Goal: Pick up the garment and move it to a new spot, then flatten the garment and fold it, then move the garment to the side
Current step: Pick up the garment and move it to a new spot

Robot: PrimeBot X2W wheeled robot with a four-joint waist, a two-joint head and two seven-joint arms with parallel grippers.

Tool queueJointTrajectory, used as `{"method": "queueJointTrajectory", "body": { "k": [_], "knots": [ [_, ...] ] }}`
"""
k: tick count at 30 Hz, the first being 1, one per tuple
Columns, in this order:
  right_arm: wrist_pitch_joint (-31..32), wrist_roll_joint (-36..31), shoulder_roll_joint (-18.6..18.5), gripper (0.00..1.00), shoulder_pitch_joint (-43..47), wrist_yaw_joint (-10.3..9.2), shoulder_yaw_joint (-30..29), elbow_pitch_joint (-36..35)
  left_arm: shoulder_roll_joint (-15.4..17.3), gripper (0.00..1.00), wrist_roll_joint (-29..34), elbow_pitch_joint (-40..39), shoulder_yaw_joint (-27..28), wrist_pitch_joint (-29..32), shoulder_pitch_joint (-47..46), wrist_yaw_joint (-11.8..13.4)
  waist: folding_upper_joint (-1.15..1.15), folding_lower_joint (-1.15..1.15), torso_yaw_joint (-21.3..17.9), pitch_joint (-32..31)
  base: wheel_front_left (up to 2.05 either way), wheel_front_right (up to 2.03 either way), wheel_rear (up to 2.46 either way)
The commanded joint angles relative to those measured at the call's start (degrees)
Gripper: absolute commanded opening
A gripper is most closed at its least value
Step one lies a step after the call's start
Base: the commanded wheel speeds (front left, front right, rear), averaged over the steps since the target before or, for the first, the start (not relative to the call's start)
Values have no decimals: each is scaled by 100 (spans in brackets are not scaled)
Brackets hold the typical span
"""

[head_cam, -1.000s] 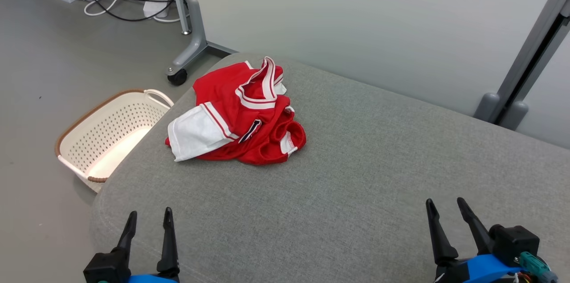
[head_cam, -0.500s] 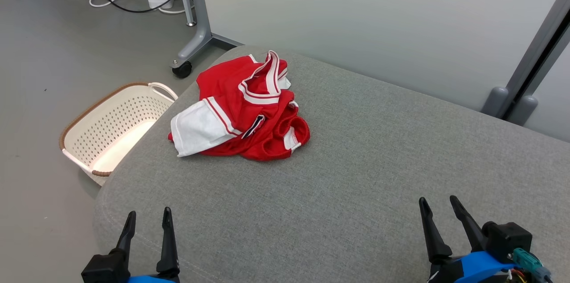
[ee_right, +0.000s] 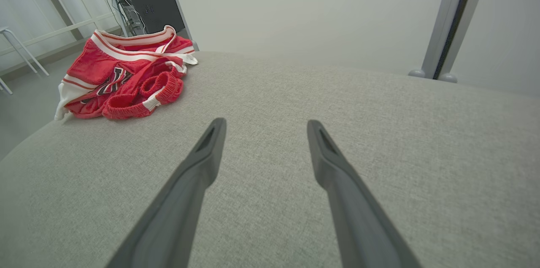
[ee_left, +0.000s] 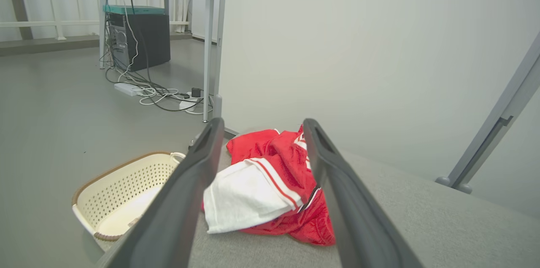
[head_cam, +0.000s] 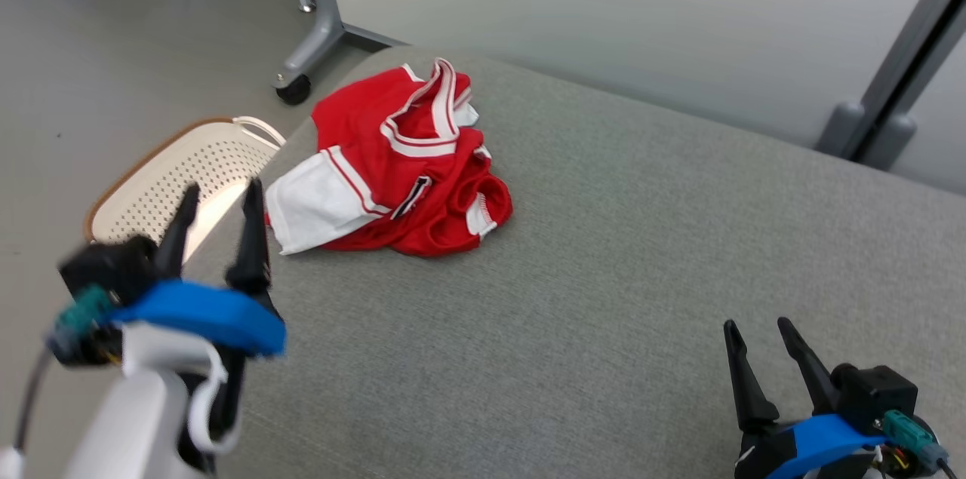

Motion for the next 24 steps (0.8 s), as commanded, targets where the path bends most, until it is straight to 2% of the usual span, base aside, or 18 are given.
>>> {"method": "queueJointTrajectory", "body": {
  "k": [1,5,11,17,24],
  "knots": [
    [47,-61,-32,100,-115,2,7,-94,94,100,-173,108,124,304,-392,-38,0,0,-57,130,0,0,0],
    [175,-146,-31,100,-213,3,37,-296,342,100,-573,402,406,1093,-1232,-68,0,0,-278,487,0,0,0],
    [348,-287,-29,100,-419,3,17,-627,596,100,-1142,759,830,1796,-1977,-93,0,0,-648,1046,0,0,0],
    [483,-447,-31,100,-664,3,-87,-995,1248,100,-1492,878,1154,2669,-2348,-124,0,0,-1243,1801,0,0,0],
    [641,-615,-28,100,-804,2,-241,-1398,1668,100,-1823,955,1425,3355,-2377,9,0,0,-1689,2523,0,0,0]
  ]
}}
